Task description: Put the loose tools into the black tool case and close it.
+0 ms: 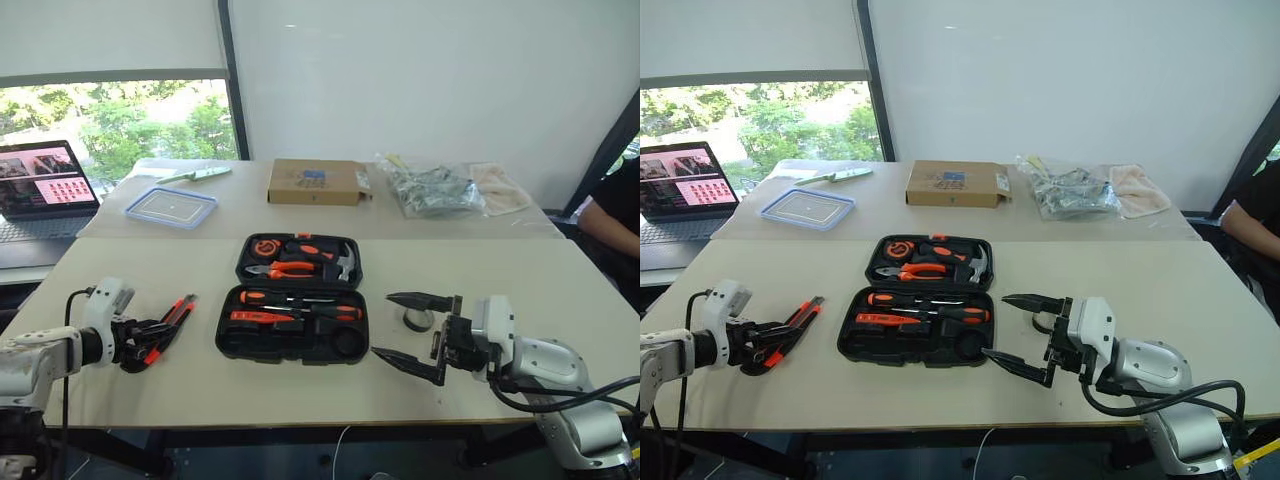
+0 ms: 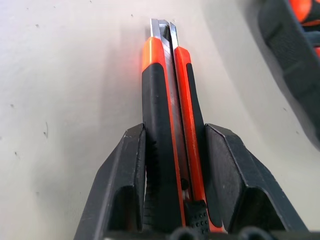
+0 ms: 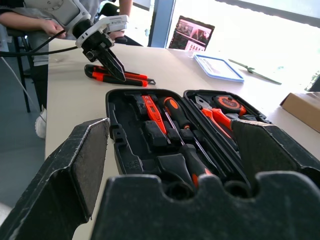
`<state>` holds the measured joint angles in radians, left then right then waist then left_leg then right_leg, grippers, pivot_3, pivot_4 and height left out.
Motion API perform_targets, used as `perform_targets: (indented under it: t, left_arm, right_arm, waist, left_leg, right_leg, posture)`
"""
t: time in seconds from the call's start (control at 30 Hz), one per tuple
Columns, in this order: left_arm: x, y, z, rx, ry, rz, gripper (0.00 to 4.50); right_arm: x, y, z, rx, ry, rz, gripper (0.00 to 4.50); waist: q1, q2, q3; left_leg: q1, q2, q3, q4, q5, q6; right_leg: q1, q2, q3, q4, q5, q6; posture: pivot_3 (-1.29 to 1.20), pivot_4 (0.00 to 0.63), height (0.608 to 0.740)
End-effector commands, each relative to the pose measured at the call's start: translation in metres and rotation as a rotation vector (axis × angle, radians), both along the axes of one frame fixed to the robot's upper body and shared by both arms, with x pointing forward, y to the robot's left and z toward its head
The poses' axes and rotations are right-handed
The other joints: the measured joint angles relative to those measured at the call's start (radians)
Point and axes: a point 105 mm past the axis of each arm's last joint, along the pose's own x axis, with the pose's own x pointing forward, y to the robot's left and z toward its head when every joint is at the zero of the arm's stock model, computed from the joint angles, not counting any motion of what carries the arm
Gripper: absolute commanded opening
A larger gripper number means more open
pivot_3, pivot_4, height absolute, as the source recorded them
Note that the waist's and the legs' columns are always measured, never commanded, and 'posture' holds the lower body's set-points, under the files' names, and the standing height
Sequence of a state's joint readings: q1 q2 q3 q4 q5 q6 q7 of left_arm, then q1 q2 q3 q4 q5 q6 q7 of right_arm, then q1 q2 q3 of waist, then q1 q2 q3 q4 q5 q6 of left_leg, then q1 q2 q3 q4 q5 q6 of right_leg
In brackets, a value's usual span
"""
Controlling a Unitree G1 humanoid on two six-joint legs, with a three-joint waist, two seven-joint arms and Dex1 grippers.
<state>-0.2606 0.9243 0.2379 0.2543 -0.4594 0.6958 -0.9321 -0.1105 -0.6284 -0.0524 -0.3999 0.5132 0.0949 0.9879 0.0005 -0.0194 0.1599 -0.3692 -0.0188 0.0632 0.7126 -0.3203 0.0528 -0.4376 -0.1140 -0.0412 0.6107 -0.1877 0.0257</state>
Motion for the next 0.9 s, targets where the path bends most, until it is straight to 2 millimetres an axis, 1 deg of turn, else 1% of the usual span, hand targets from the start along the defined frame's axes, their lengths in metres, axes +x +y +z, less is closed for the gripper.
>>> perform_targets:
  t: [0.03,0.13,0.23,0.3,0.4,0.43,0.53,0.6,0.7,0.77,0.9]
  left_arm:
    - [0.005,0.007,0.010,0.044,-0.093,-0.011,1.37]
    - [0.007,-0.005,0.027,0.018,-0.221,-0.107,1.37]
    - [-0.001,-0.024,0.056,-0.064,-0.348,-0.280,1.37]
    - [-0.013,-0.041,0.072,-0.120,-0.345,-0.439,1.37]
    - [-0.025,-0.070,0.085,-0.128,-0.259,-0.665,1.37]
    - [-0.027,-0.084,0.086,-0.107,-0.235,-0.755,1.37]
    - [-0.025,-0.111,0.085,-0.059,-0.205,-0.917,1.37]
    - [-0.013,-0.129,0.078,0.022,-0.204,-1.005,1.37]
    - [0.002,-0.146,0.066,0.117,-0.195,-1.104,1.37]
    - [0.009,-0.154,0.056,0.182,-0.189,-1.169,1.37]
    - [0.019,-0.156,0.036,0.304,-0.177,-1.246,1.37]
  right_arm:
    - [-0.004,0.001,0.009,0.014,-0.032,0.010,4.50]
    - [-0.005,0.001,0.009,0.013,-0.030,0.008,4.50]
    - [-0.005,0.000,0.009,0.011,-0.028,0.005,4.50]
    - [-0.005,-0.001,0.009,0.008,-0.028,0.002,4.50]
    - [-0.004,-0.003,0.009,0.005,-0.027,-0.001,4.50]
    - [-0.004,-0.003,0.008,0.003,-0.026,0.000,4.50]
    - [-0.003,-0.003,0.008,0.002,-0.025,0.000,4.50]
    - [-0.003,-0.002,0.008,0.004,-0.026,0.002,4.50]
    - [-0.004,-0.001,0.008,0.006,-0.029,0.002,4.50]
    - [-0.005,-0.001,0.009,0.005,-0.031,-0.002,4.50]
    - [-0.007,-0.005,0.008,0.003,-0.033,-0.028,4.50]
  waist:
    - [0.000,0.000,0.000]
    - [0.002,0.000,0.000]
    - [0.005,-0.002,0.001]
    - [0.006,-0.003,0.001]
    - [0.007,-0.004,0.002]
    - [0.009,-0.004,0.002]
    - [0.015,-0.004,0.002]
    - [0.014,-0.004,0.002]
    - [0.011,-0.004,0.002]
    - [0.009,-0.004,0.002]
    - [0.003,-0.004,0.002]
  left_leg:
    - [0.000,0.000,0.000,0.000,0.000,0.000]
    - [0.000,0.000,0.000,0.000,0.000,0.000]
    - [-0.001,0.000,0.000,0.001,0.000,0.000]
    - [-0.002,0.000,0.000,0.001,0.000,0.000]
    - [-0.003,0.000,0.000,0.001,0.000,0.000]
    - [-0.003,0.000,0.000,0.001,0.000,0.000]
    - [-0.003,-0.001,-0.001,0.003,0.000,0.001]
    - [-0.003,-0.001,0.000,0.004,0.000,0.002]
    - [-0.003,-0.001,0.000,0.005,0.000,0.002]
    - [-0.004,-0.001,0.001,0.006,0.000,0.003]
    - [-0.006,0.000,0.001,0.007,-0.001,0.005]
  right_leg:
    - [0.000,0.000,0.000,0.000,0.000,0.000]
    - [0.000,0.000,0.000,0.000,0.000,0.000]
    - [0.000,0.000,0.000,0.000,0.000,0.000]
    - [-0.001,0.000,-0.001,0.000,0.000,0.000]
    - [-0.001,0.001,-0.001,0.000,0.000,0.000]
    - [-0.001,0.001,-0.001,0.000,0.000,0.000]
    - [0.001,0.001,-0.002,0.000,0.001,0.001]
    - [0.002,0.002,-0.001,0.000,0.001,0.002]
    - [0.003,0.004,-0.001,0.000,0.001,0.002]
    - [0.002,0.005,-0.001,0.000,0.001,0.002]
    - [0.001,0.006,0.000,0.000,0.001,0.002]
  posture:
    - [0.00,0.150,0.740]
    - [0.00,0.150,0.740]
    - [0.00,0.150,0.740]
    - [0.00,0.150,0.740]
    - [0.00,0.150,0.740]
    - [0.00,0.150,0.740]
    - [0.00,0.150,0.740]
    - [0.00,0.150,0.740]
    - [0.00,0.150,0.740]
    - [0.00,0.150,0.740]
    - [0.00,0.150,0.740]
